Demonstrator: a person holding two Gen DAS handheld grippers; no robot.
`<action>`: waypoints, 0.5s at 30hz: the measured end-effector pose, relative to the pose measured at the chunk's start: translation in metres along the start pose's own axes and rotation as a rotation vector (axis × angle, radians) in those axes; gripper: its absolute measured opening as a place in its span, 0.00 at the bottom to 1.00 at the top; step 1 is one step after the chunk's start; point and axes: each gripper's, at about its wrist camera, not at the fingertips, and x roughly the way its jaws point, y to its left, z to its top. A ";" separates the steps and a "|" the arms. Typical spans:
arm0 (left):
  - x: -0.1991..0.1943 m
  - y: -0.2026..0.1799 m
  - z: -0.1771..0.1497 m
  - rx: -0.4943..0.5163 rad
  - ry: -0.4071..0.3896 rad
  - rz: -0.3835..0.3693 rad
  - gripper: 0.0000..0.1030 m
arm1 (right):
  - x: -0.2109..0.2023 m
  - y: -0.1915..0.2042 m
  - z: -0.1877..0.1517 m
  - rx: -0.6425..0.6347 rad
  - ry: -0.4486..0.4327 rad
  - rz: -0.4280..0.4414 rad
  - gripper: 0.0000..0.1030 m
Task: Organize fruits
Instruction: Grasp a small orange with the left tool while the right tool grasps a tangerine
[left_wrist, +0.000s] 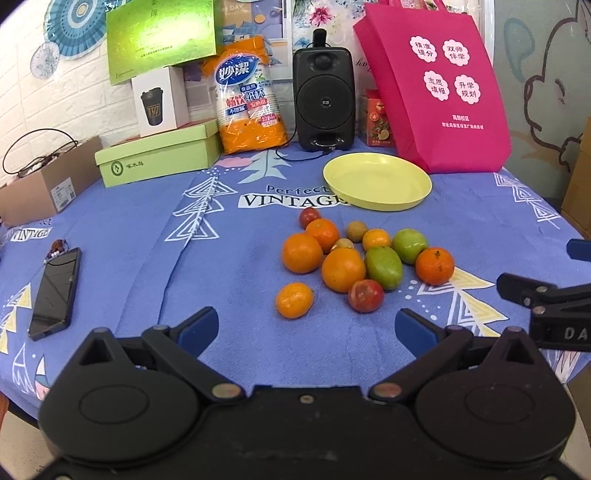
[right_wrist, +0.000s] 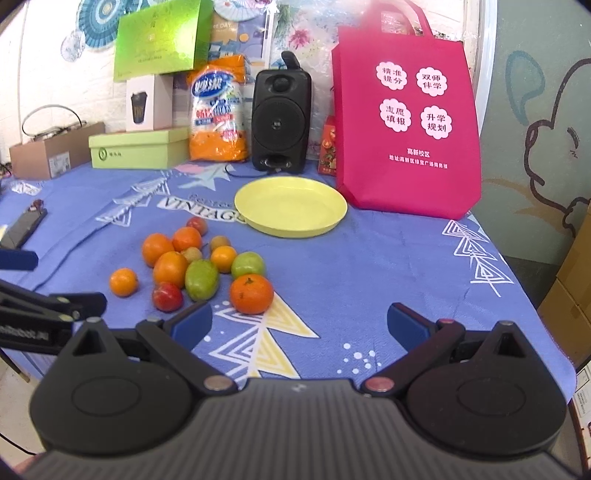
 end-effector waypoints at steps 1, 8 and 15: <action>0.001 0.000 0.000 -0.005 -0.004 -0.009 1.00 | 0.003 0.001 0.000 -0.011 0.004 0.001 1.00; 0.017 -0.004 -0.004 0.041 -0.009 -0.044 1.00 | 0.018 0.004 -0.005 -0.058 0.011 0.059 1.00; 0.039 -0.007 -0.006 0.064 -0.017 -0.070 1.00 | 0.035 0.006 -0.011 -0.103 -0.002 0.106 0.87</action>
